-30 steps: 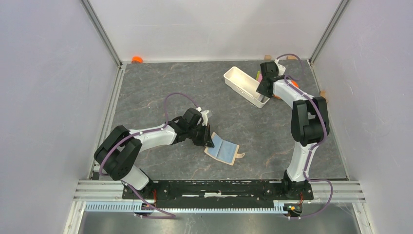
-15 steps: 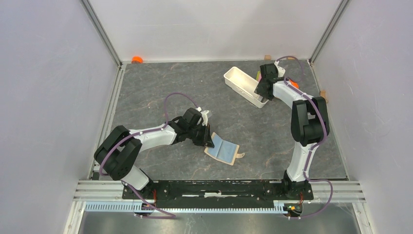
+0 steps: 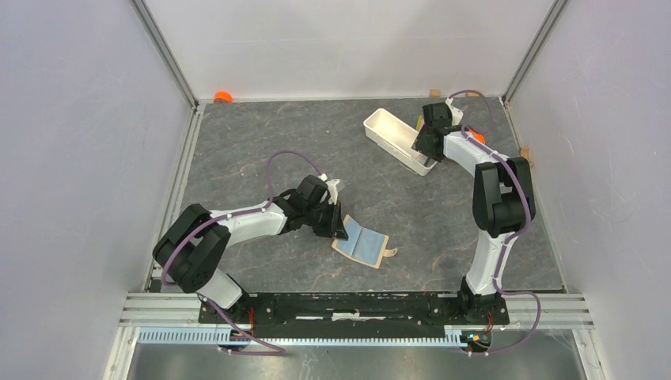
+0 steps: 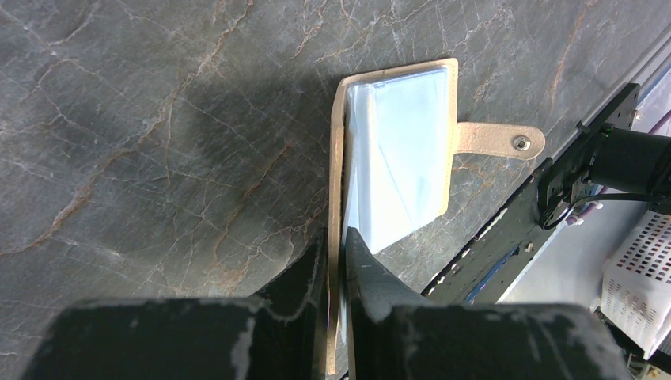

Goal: Put the credit cards into the card holder
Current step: Pick up the credit card from the storage box.

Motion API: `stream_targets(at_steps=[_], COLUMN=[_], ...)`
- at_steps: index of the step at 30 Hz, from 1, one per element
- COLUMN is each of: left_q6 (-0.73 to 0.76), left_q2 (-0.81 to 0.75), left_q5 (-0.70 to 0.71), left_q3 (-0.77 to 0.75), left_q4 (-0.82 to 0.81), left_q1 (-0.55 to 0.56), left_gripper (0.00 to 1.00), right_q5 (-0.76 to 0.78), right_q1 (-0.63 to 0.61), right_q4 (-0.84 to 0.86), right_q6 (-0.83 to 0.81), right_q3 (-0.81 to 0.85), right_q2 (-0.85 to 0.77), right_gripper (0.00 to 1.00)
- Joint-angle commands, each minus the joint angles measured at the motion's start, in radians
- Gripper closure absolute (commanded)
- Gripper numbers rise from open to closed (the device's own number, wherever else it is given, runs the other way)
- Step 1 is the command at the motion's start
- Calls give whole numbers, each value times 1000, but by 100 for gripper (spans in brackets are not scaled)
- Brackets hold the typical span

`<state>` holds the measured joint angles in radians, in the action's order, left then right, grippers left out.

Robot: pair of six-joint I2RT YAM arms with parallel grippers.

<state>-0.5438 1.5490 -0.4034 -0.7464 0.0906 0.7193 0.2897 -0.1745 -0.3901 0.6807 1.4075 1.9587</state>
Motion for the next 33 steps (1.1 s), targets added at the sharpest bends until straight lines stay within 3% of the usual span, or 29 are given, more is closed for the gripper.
stream_targets(at_steps=[1,17,33], left_q6=[-12,-13,-6], left_q2=[-28,-29,-32], left_q5=[-26,-32,-26], left_q3=[-2,-1,1], left_q4=[-22,-21,-17], left_q1=[-4,-4,-4], left_gripper=[84,84,84], right_q5=[-8,-14,-14], right_q1=[2,1,2], right_q4=[41,63,35], right_q6=[15,26,26], right_q3=[30,16,3], right_q2=[-40,-79,-72], right_gripper=[43,51,86])
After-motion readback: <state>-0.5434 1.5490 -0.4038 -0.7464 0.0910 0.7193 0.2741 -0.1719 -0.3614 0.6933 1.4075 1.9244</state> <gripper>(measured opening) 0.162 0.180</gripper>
